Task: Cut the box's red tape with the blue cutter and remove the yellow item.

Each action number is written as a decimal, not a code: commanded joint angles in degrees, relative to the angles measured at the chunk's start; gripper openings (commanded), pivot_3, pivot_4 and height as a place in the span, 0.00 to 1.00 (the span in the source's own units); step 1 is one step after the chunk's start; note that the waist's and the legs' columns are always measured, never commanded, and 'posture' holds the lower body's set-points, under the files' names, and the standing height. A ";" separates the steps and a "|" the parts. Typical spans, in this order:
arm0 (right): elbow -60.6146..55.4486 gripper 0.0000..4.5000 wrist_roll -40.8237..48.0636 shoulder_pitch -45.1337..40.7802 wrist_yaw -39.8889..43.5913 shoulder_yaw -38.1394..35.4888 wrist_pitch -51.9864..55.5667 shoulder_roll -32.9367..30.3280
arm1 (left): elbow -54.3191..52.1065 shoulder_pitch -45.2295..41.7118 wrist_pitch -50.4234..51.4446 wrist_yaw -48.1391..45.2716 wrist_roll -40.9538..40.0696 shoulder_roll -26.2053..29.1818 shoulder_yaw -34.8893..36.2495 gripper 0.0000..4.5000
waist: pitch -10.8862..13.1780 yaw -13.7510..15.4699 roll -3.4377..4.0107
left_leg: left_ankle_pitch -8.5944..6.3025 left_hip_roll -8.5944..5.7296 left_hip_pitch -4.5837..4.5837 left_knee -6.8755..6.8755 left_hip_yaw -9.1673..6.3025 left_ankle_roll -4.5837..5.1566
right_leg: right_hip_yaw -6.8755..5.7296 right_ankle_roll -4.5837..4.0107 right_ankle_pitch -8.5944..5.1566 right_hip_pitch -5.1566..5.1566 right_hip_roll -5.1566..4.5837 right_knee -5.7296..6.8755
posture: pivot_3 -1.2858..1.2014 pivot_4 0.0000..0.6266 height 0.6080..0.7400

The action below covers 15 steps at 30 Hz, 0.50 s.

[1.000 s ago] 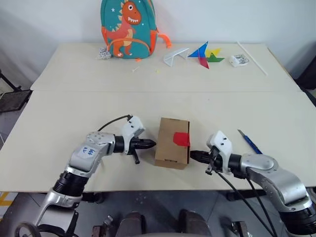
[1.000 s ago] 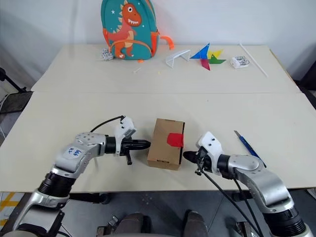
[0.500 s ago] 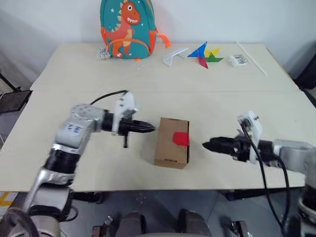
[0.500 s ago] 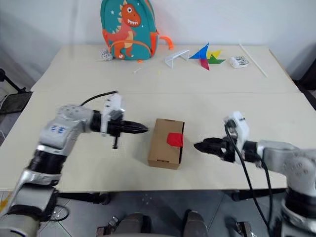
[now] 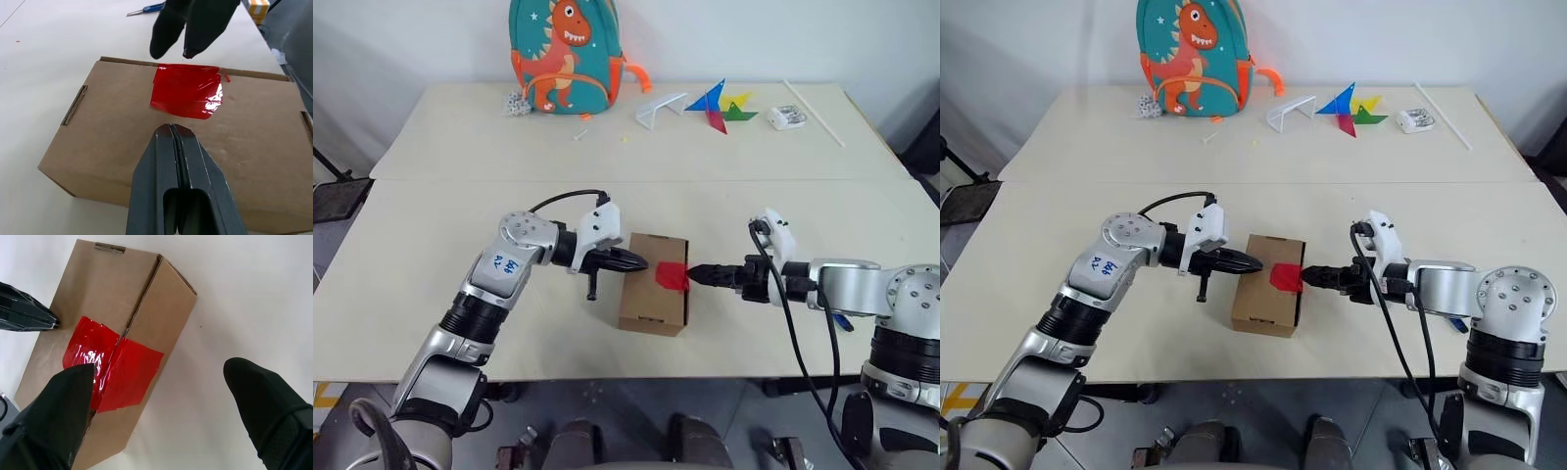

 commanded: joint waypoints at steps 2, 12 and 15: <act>-0.40 0.99 7.23 -0.57 -4.11 2.15 -2.83 -1.22 | -1.11 1.14 -0.47 0.30 0.80 0.39 -0.04 0.00 | 0.00 -0.02 0.00 | 0.00 0.01 0.00 0.00 0.00 0.00 | 0.00 0.00 0.00 0.00 0.00 0.01 | 0.52 0.24 1.00; -0.26 0.99 16.32 2.81 -10.17 9.67 -10.47 -8.90 | -2.51 2.46 0.00 0.69 0.92 0.38 -0.36 0.00 | 0.00 0.03 0.00 | 0.00 0.02 0.01 0.02 0.01 0.00 | 0.01 0.00 0.00 0.02 0.00 -0.02 | 0.52 0.24 1.00; -0.57 0.99 17.86 3.81 -10.12 11.15 -12.24 -11.84 | -2.75 2.82 0.16 0.64 0.96 0.46 -0.44 0.00 | 0.00 0.12 0.00 | -0.01 0.02 0.01 0.03 0.01 0.01 | 0.01 0.00 0.00 0.02 0.00 -0.03 | 0.52 0.24 1.00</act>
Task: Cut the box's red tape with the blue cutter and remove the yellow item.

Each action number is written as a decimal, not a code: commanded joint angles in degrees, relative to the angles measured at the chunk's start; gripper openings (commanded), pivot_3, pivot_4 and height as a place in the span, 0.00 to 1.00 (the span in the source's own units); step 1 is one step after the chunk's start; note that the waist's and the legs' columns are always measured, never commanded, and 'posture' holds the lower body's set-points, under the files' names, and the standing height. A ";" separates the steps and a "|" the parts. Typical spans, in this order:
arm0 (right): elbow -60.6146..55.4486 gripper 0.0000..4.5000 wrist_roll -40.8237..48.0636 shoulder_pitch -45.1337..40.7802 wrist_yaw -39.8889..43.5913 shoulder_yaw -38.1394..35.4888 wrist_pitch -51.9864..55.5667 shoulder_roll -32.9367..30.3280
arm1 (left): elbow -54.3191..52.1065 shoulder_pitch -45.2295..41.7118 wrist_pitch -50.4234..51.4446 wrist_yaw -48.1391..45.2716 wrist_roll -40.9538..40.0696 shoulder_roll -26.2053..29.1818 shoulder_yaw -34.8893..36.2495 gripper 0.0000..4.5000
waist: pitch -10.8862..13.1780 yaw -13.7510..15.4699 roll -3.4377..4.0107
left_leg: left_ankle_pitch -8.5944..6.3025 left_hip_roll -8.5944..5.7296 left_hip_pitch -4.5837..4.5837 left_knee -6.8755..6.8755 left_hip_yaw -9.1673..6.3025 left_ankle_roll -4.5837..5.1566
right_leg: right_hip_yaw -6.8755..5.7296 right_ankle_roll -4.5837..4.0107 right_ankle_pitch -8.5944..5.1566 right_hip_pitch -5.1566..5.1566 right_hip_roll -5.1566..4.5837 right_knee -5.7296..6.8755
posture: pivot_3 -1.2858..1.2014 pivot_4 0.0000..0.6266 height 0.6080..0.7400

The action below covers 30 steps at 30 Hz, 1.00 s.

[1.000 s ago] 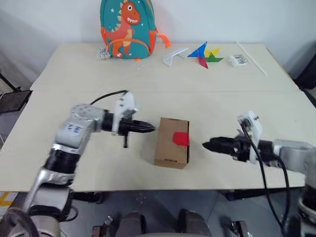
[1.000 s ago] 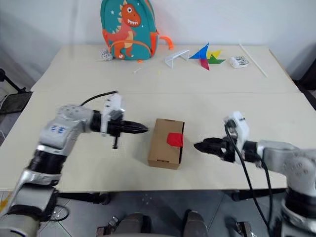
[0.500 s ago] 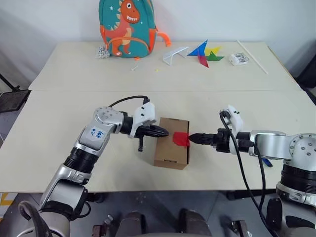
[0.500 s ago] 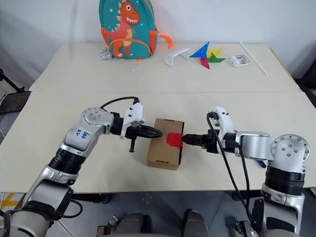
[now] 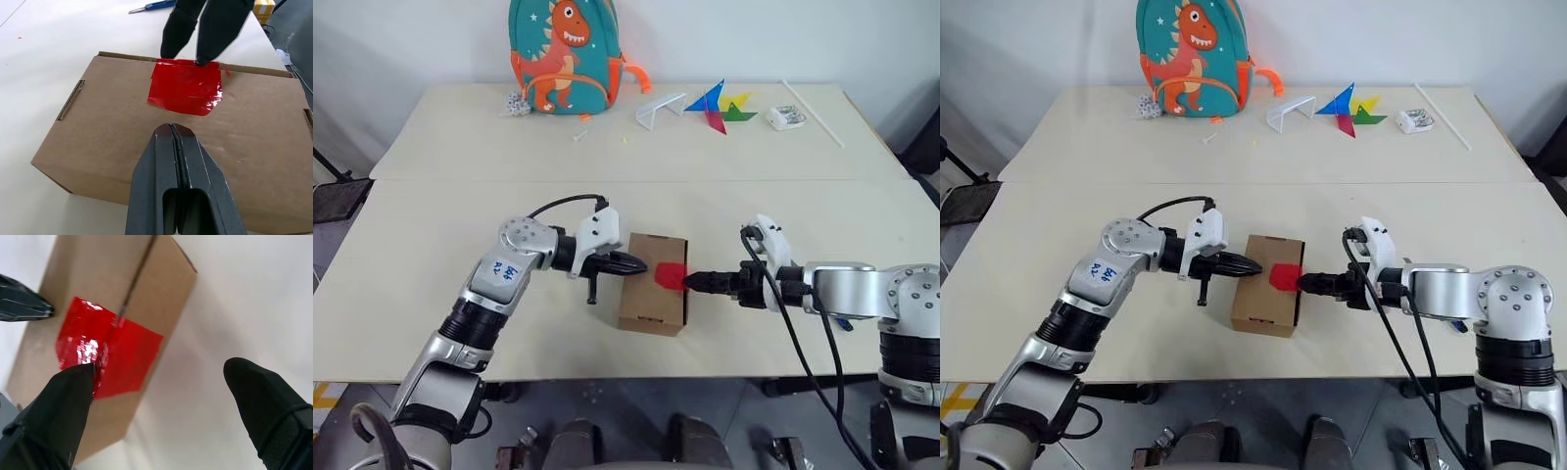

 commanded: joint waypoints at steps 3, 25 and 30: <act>-1.26 0.99 2.30 1.26 0.37 1.84 -2.91 -5.11 | -0.92 1.18 0.19 -0.20 0.77 0.48 -0.71 0.00 | 0.00 0.06 0.00 | 0.00 0.00 0.00 0.01 0.01 0.01 | 0.00 0.00 0.00 0.01 0.00 -0.03 | 0.52 0.24 1.00; -4.89 0.99 -4.55 -1.69 0.86 11.42 -4.82 -8.36 | -0.40 0.02 1.13 0.03 1.78 -1.32 -2.75 0.00 | -0.02 0.03 -0.02 | -0.01 0.03 0.03 0.07 0.05 0.02 | 0.02 0.00 0.00 0.06 0.00 -0.05 | 0.52 0.24 1.00; -6.83 0.99 -8.67 -1.58 3.79 12.04 -2.94 -10.61 | -0.87 1.24 3.19 0.02 2.80 -0.94 -4.47 0.00 | -0.06 0.28 -0.07 | -0.02 0.03 0.05 0.08 0.04 0.04 | 0.02 0.00 0.00 0.11 0.00 -0.06 | 0.52 0.24 1.00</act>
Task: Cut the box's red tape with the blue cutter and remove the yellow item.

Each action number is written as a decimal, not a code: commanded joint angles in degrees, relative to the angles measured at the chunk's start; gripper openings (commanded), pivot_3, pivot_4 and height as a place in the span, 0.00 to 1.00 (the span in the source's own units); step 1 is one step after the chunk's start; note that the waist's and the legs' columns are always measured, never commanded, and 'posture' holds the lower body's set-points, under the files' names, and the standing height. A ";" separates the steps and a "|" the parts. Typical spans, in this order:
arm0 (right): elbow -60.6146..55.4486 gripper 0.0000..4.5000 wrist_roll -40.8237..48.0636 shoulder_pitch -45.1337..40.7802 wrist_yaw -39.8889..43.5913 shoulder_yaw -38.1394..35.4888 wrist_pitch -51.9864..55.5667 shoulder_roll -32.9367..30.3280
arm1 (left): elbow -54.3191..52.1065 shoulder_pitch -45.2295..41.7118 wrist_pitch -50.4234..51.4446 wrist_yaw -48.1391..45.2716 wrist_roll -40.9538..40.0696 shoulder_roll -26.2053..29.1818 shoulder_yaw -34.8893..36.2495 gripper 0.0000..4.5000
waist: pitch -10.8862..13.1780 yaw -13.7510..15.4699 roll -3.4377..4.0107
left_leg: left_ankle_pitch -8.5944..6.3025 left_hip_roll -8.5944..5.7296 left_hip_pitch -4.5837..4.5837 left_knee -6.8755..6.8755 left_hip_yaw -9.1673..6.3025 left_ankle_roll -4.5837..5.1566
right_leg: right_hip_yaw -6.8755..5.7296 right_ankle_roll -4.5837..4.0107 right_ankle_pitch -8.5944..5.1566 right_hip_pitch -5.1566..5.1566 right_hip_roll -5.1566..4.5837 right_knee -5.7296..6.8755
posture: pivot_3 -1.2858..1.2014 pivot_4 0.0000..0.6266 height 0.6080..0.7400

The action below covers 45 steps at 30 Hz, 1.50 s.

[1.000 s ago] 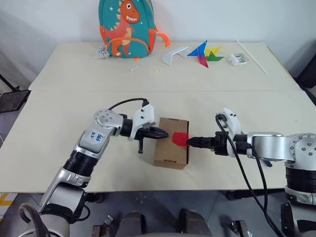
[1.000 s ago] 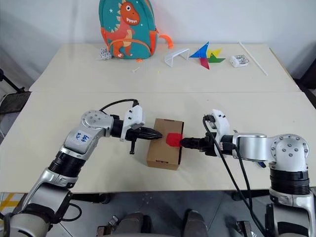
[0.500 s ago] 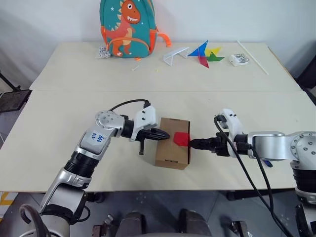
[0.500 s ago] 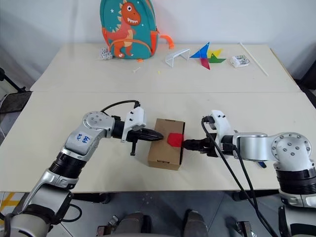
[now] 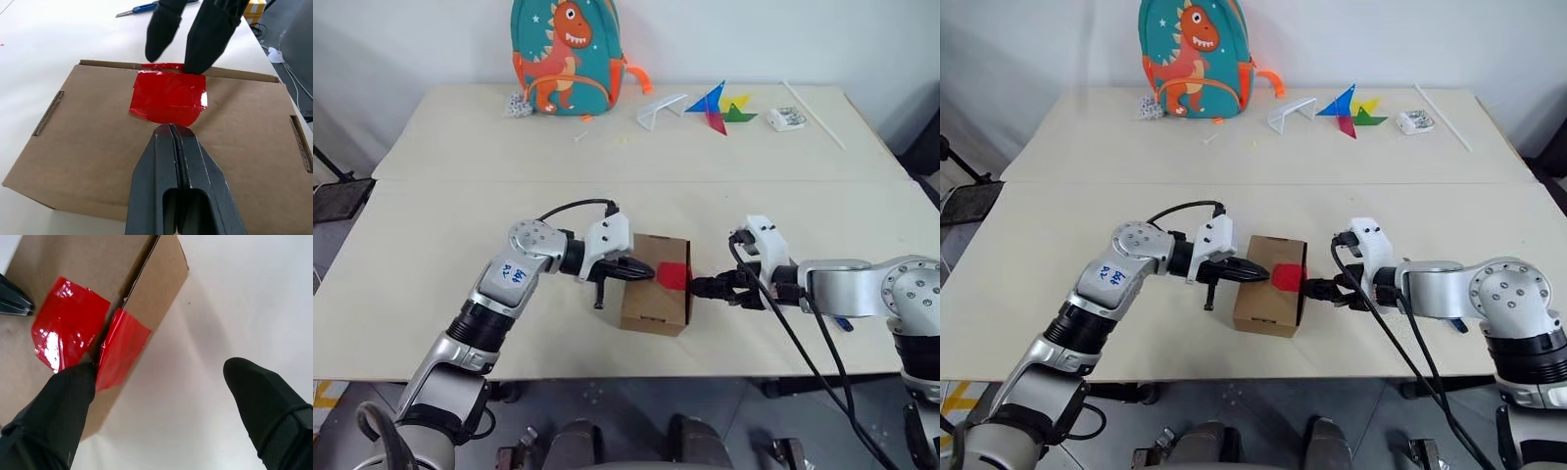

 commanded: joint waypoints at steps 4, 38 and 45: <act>-1.56 0.99 -6.13 2.31 2.90 0.78 3.27 -3.48 | -0.35 2.46 2.51 -0.13 2.07 0.88 -3.29 0.00 | -0.03 0.18 -0.03 | -0.01 0.00 0.02 0.01 -0.03 0.02 | 0.00 0.00 0.00 0.06 -0.01 -0.04 | 0.52 0.24 1.00; 24.18 0.99 -6.60 0.41 24.14 -12.46 9.67 4.57 | -1.59 1.62 2.59 -0.19 1.59 2.19 -2.29 0.00 | -0.15 -0.10 -0.15 | -0.02 0.00 0.14 -0.01 -0.05 0.04 | -0.01 0.00 0.00 0.21 0.00 -0.07 | 0.52 0.24 1.00; 24.72 0.99 -13.39 -0.17 28.26 -11.32 10.99 7.76 | -2.46 1.62 3.46 -0.23 1.44 2.77 -1.98 0.00 | -0.16 -0.28 -0.15 | -0.01 0.00 0.16 0.00 -0.02 0.03 | -0.01 0.00 0.00 0.21 -0.01 -0.06 | 0.52 0.24 1.00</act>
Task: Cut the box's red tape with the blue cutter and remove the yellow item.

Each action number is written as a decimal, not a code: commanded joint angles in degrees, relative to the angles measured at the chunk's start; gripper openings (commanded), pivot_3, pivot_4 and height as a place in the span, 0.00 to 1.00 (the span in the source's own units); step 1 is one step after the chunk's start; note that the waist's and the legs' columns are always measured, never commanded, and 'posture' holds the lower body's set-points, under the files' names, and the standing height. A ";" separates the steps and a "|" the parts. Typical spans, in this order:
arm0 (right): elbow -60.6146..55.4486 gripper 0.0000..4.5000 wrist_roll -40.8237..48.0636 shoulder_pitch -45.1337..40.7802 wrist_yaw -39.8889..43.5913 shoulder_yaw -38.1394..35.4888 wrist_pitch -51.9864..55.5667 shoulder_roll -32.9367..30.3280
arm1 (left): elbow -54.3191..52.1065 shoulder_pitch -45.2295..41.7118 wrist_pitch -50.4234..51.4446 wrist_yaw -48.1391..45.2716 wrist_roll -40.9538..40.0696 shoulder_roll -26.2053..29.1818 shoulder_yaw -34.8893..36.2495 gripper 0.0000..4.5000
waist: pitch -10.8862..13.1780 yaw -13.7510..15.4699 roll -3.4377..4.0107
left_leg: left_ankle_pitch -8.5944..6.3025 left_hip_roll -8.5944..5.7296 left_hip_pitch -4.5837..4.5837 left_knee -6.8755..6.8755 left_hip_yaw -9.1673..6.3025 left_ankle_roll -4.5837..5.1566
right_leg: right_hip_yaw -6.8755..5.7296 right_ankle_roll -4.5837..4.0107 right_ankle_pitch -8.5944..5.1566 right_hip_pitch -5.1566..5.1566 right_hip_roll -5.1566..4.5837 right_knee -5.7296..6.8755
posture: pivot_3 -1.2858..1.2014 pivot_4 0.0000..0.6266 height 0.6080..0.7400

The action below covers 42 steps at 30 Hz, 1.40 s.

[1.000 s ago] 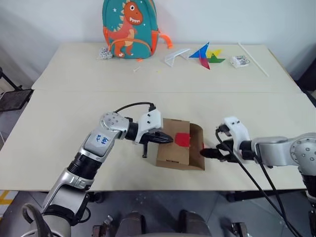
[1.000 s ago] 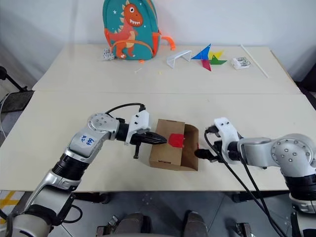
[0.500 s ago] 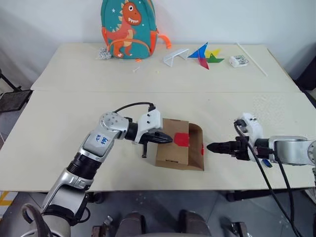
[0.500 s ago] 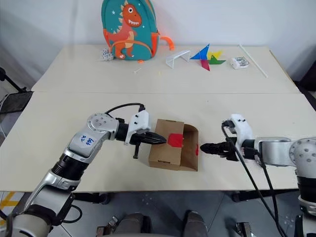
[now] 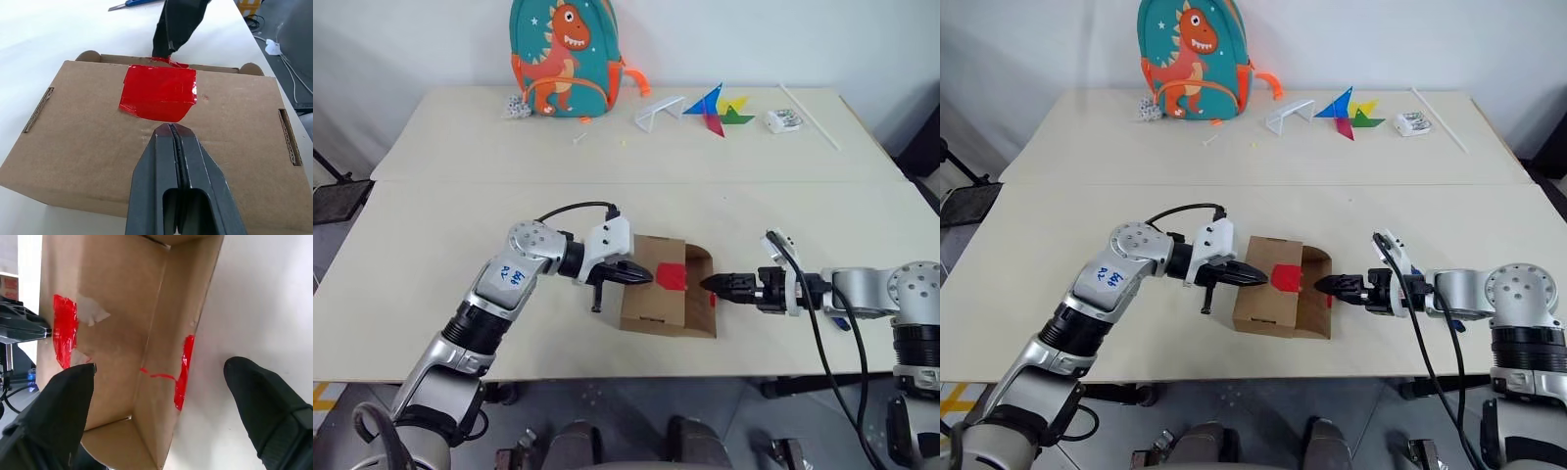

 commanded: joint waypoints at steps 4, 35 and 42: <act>0.77 0.95 -6.88 -0.25 5.22 0.48 0.51 1.36 | -0.36 1.24 1.72 -0.20 1.28 1.31 -1.16 0.00 | 0.00 -0.16 0.00 | 0.00 0.00 0.02 0.00 0.00 0.00 | 0.00 0.00 0.00 0.01 0.00 0.01 | 0.52 0.24 1.00; -4.33 0.04 -28.62 -3.84 18.29 4.76 3.03 10.30 | -0.51 1.00 2.19 1.03 1.21 0.63 -1.01 0.00 | -0.02 -1.40 -0.01 | 0.02 0.00 0.08 -0.02 -0.01 -0.03 | 0.01 0.00 0.00 0.05 0.00 0.07 | 0.52 0.24 1.00; -4.77 0.02 -30.29 -5.50 18.33 2.52 4.89 9.73 | 0.43 1.28 1.26 2.24 1.26 0.12 -0.28 0.00 | -0.02 -1.34 -0.01 | 0.02 0.00 0.09 -0.01 -0.01 -0.03 | 0.01 0.00 0.00 0.05 0.00 0.08 | 0.52 0.24 1.00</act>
